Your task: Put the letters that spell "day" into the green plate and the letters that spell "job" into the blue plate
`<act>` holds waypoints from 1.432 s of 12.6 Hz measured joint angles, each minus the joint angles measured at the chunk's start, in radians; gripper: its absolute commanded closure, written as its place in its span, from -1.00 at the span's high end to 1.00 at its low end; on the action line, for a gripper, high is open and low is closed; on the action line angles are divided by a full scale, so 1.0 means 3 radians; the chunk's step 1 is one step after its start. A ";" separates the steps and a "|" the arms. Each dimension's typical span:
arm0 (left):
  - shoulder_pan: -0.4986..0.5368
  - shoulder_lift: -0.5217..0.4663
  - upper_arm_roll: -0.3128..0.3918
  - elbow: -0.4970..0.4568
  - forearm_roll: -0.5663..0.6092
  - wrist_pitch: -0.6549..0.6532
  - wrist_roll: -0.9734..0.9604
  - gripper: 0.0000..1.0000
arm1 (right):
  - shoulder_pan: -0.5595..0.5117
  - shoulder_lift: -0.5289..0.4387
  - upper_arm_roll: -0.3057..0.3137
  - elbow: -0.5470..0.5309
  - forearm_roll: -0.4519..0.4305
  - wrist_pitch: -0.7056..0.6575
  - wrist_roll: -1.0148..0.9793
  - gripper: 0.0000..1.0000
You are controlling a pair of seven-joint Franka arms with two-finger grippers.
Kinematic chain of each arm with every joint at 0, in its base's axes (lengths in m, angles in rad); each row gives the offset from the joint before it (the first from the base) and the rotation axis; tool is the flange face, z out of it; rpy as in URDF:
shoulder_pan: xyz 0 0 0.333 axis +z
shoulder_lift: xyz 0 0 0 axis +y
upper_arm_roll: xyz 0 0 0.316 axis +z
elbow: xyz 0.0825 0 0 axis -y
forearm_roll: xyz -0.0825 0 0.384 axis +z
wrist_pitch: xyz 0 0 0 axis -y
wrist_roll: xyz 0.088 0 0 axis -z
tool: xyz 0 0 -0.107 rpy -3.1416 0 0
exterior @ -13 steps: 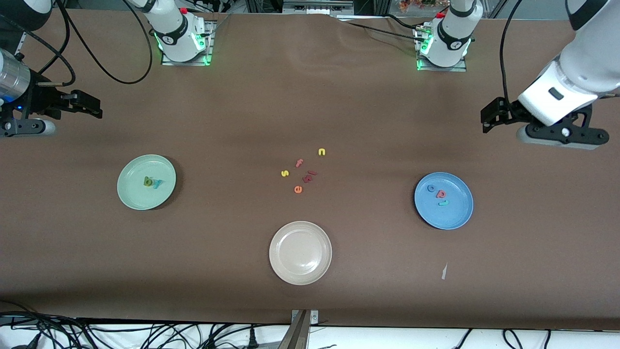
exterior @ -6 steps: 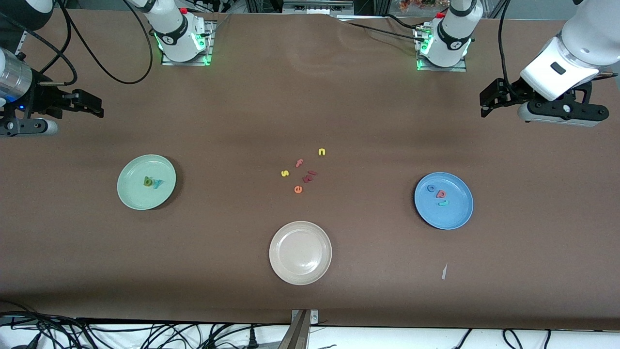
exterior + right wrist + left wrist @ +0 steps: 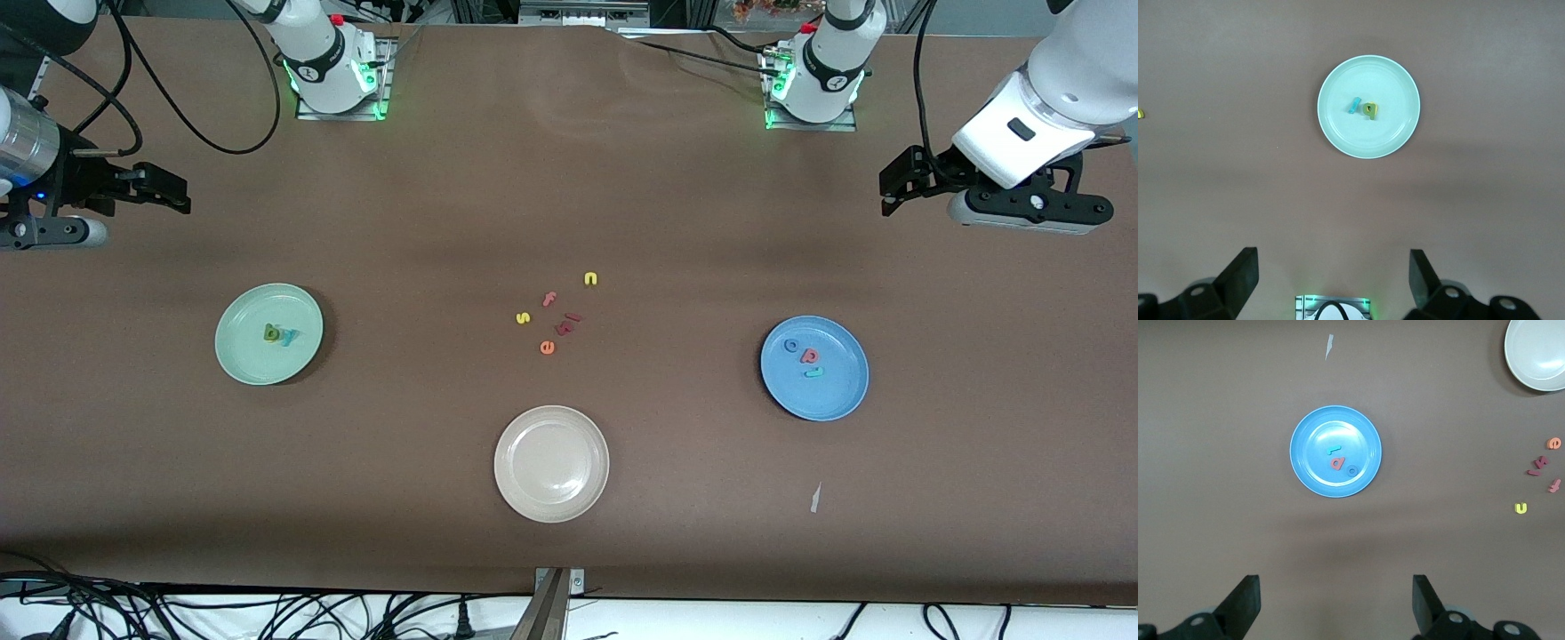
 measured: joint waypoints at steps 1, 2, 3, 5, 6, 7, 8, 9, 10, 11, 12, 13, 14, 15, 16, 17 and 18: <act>0.0000 0.0000 0.0000 0.0000 0.0000 0.0000 0.0000 1.00 | 0.0000 0.0000 0.0000 0.0001 0.0000 0.0000 0.0000 1.00; 0.0000 0.0000 0.0000 0.0000 0.0000 0.0000 0.0000 1.00 | 0.0000 0.0000 0.0000 0.0002 0.0000 0.0000 0.0000 1.00; 0.0000 0.0000 0.0000 0.0000 0.0000 0.0000 0.0000 1.00 | 0.0000 -0.0001 0.0000 0.0004 0.0000 0.0000 0.0000 1.00; 0.0000 0.0000 0.0000 0.0000 0.0000 0.0000 0.0000 1.00 | 0.0000 -0.0001 0.0000 0.0006 0.0000 -0.0001 0.0000 1.00; 0.0000 0.0000 0.0000 0.0000 0.0000 0.0000 0.0000 1.00 | 0.0000 -0.0001 0.0000 0.0007 0.0000 -0.0001 0.0000 1.00; 0.0000 0.0000 0.0001 0.0000 0.0000 0.0000 0.0000 1.00 | 0.0000 -0.0001 0.0000 0.0008 0.0000 0.0000 0.0000 1.00; 0.0000 0.0000 0.0001 0.0000 0.0000 0.0000 0.0000 1.00 | 0.0000 -0.0001 0.0000 0.0010 0.0000 0.0002 0.0000 1.00; 0.0000 0.0000 0.0001 0.0000 0.0000 0.0000 0.0000 1.00 | 0.0000 -0.0002 0.0000 0.0012 0.0000 0.0002 0.0000 1.00; 0.0000 0.0000 0.0001 0.0000 0.0000 0.0000 0.0000 1.00 | 0.0000 -0.0002 0.0000 0.0014 0.0000 0.0002 0.0000 1.00; 0.0000 0.0000 0.0001 0.0000 0.0000 0.0000 0.0000 1.00 | 0.0000 -0.0002 0.0000 0.0014 0.0000 0.0002 0.0000 1.00; 0.0000 0.0000 0.0001 0.0000 0.0000 0.0000 0.0000 1.00 | 0.0000 -0.0002 0.0000 0.0015 0.0000 0.0002 0.0000 1.00; 0.0000 0.0000 0.0001 0.0000 0.0000 0.0000 0.0000 1.00 | 0.0000 -0.0002 0.0000 0.0017 0.0000 0.0002 0.0000 1.00; 0.0000 0.0000 0.0001 0.0000 0.0000 0.0000 0.0000 1.00 | 0.0000 -0.0005 0.0000 0.0025 0.0000 0.0002 0.0000 1.00; 0.0000 0.0000 0.0001 0.0000 0.0000 0.0000 0.0000 1.00 | -0.0001 -0.0011 -0.0001 0.0034 0.0000 0.0002 0.0000 1.00; 0.0000 0.0000 0.0001 0.0000 0.0000 0.0000 0.0000 1.00 | -0.0001 -0.0020 -0.0003 0.0044 0.0000 0.0002 0.0000 1.00; 0.0000 0.0000 0.0001 0.0000 0.0000 0.0000 0.0000 1.00 | -0.0001 -0.0026 -0.0005 0.0065 0.0000 0.0002 0.0000 1.00; 0.0000 0.0000 0.0001 0.0000 0.0000 0.0000 0.0000 1.00 | -0.0001 -0.0028 -0.0006 0.0085 0.0000 0.0002 0.0000 1.00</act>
